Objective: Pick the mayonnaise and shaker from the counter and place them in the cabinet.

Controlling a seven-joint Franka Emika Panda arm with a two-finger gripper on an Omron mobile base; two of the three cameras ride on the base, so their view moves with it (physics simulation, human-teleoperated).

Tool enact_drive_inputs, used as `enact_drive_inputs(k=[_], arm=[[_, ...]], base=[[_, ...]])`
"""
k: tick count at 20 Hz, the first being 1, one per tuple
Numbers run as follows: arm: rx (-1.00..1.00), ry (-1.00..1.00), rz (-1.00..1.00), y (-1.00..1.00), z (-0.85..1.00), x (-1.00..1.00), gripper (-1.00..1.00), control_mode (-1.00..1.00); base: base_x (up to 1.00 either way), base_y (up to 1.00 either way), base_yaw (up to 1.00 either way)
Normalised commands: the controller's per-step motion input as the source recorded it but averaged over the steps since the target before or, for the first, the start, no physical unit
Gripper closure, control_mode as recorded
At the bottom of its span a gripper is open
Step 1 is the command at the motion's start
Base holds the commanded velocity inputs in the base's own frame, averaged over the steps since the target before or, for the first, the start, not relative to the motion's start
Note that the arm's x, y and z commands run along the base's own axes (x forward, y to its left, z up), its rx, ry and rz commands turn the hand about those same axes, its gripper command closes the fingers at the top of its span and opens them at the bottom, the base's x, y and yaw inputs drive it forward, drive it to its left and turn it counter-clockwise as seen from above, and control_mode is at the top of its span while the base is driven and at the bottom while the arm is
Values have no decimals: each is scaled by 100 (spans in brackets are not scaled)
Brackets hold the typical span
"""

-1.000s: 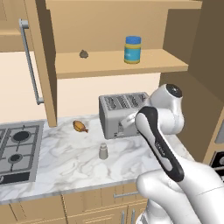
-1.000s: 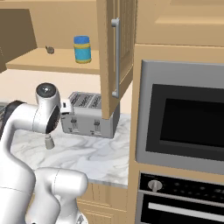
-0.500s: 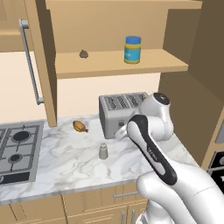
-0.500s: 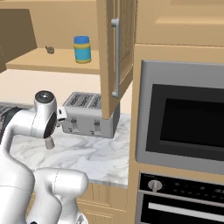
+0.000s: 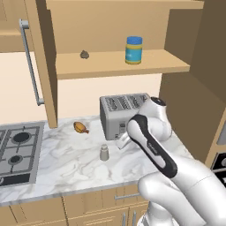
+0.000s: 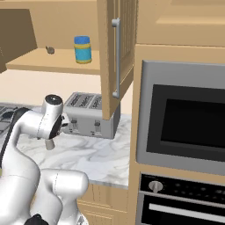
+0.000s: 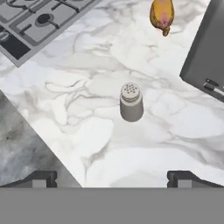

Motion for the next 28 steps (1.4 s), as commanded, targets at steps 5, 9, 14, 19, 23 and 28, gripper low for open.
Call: enact_drive_inputs(k=[5,9,14,19,23,28], arm=[[0,12,9,19,-24,0,-100,-100],[0,3,5,32,-17,0,-100,-100],[-2,1,4,30,-22,0,-100,-100],[-2,1,2,13,-26,0,-100,-100],[-3,1,0,2,-29,6,-100,-100],[-5,2,0,0,-23,21,-100,-100]], base=[[0,0,0],[0,0,0],[0,0,0],[0,0,0],[0,0,0],[0,0,0]])
